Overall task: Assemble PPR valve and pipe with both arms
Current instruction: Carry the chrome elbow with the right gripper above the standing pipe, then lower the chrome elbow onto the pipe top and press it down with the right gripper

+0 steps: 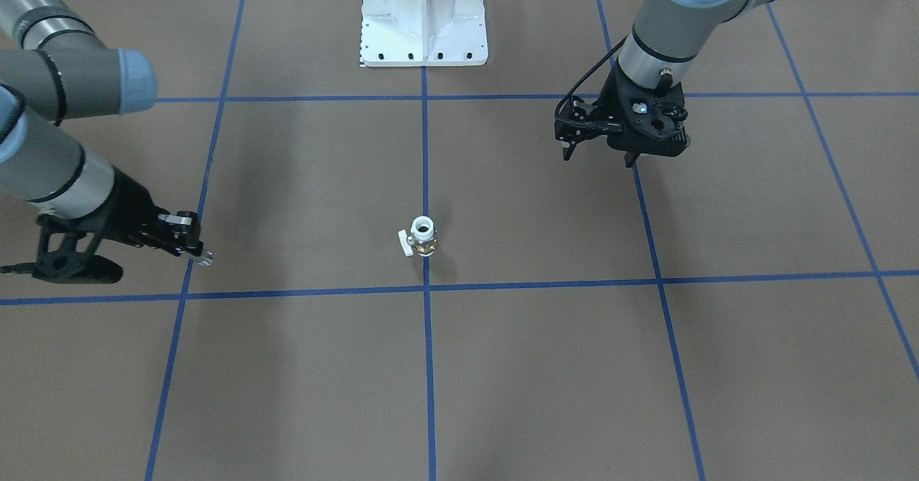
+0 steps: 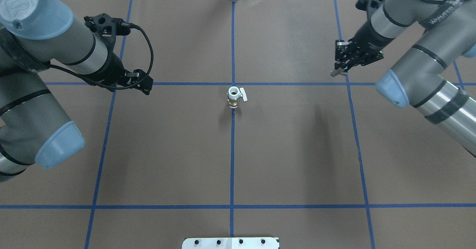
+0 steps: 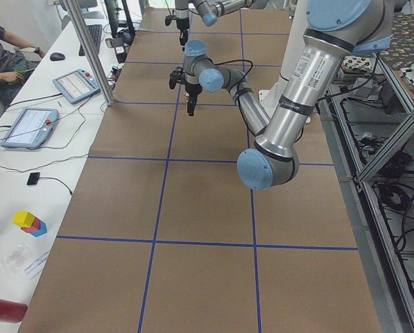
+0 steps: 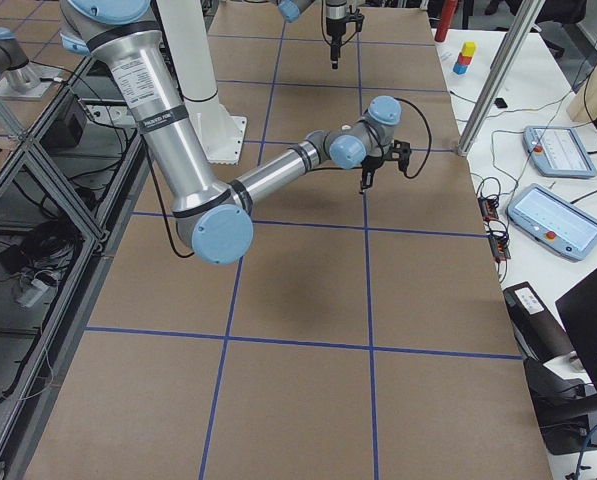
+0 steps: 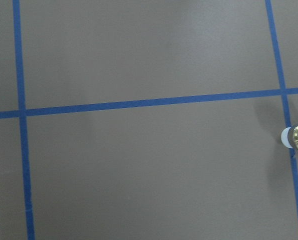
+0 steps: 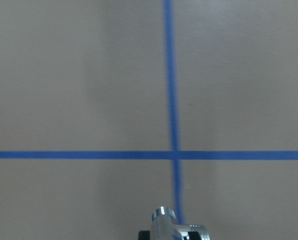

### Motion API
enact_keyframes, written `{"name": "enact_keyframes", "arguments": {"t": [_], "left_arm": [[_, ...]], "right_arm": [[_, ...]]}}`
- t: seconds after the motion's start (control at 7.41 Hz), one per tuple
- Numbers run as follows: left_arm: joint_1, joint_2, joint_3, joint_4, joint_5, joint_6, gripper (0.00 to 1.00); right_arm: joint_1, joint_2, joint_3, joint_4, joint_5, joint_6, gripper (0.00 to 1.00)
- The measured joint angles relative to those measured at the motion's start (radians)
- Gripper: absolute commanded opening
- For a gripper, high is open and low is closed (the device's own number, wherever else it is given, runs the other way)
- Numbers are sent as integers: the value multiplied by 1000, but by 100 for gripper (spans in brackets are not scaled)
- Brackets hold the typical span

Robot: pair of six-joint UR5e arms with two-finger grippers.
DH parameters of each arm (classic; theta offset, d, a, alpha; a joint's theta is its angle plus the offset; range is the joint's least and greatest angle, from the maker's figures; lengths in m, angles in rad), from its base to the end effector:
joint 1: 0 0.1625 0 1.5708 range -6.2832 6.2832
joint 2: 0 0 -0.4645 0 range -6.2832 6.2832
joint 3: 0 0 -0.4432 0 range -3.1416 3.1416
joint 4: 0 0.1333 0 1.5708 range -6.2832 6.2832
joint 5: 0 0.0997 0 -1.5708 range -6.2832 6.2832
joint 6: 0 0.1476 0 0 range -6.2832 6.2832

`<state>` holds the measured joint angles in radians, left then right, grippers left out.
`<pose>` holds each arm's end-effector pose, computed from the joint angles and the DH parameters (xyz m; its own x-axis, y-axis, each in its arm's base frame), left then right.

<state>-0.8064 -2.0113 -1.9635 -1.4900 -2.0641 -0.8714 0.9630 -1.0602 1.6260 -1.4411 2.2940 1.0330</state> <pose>0.4095 -0.5186 0.2814 0.6517 0.1396 -0.7455 -0.0102 0.9844 0.1754 -0.3982 -0.6349 0.3512 0.5677 0.1437 0.8106 -0.0960 0.9895 -0.1081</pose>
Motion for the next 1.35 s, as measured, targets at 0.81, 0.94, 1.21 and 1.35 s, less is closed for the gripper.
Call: {"name": "enact_keyframes", "arguments": {"t": [0.81, 0.94, 1.21, 1.35], "left_arm": [[-94, 119, 23, -12, -36, 245, 99], [-99, 127, 25, -12, -37, 259, 99], [-102, 131, 26, -12, -37, 265, 99], [-103, 131, 26, -12, -37, 265, 99]], "right_arm": [[-233, 363, -139, -18, -184, 449, 0], [-255, 387, -168, -21, -200, 458, 0], [-278, 403, -192, -42, -225, 458, 0], [-282, 405, -189, -63, -226, 453, 0]]}}
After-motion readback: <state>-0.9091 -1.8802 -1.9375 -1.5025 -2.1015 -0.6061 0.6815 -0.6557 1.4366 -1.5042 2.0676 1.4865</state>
